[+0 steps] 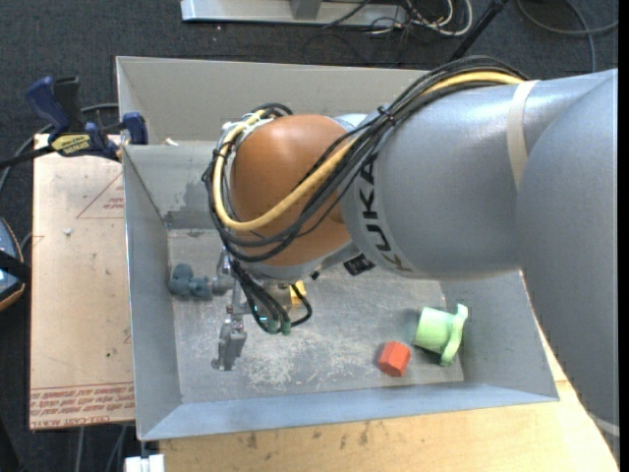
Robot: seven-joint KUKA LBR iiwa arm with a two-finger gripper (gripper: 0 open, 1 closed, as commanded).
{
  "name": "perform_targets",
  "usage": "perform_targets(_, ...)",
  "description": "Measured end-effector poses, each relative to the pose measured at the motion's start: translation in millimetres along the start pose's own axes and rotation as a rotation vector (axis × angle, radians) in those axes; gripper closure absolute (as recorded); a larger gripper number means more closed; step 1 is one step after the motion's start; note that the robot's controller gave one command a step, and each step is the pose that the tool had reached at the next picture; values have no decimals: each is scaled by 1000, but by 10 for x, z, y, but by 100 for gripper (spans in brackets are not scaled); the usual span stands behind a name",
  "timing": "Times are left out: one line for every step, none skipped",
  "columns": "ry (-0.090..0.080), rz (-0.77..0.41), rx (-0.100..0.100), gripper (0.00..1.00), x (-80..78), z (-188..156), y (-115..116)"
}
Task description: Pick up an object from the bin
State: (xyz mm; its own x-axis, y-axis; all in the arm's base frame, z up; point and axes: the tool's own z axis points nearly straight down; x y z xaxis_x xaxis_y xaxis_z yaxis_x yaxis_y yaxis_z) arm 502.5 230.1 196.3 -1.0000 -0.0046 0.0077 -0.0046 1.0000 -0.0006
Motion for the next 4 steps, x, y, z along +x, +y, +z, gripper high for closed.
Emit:
perform_targets(-14, -41, -5, 0, -739, 1234, 69)
perform_targets(-12, 161, -5, 0, -870, 946, 151)
perform_targets(-10, 479, -5, 0, -1084, 954, 189)
perform_targets(-11, 701, 4, 0, -1161, 1222, 155)
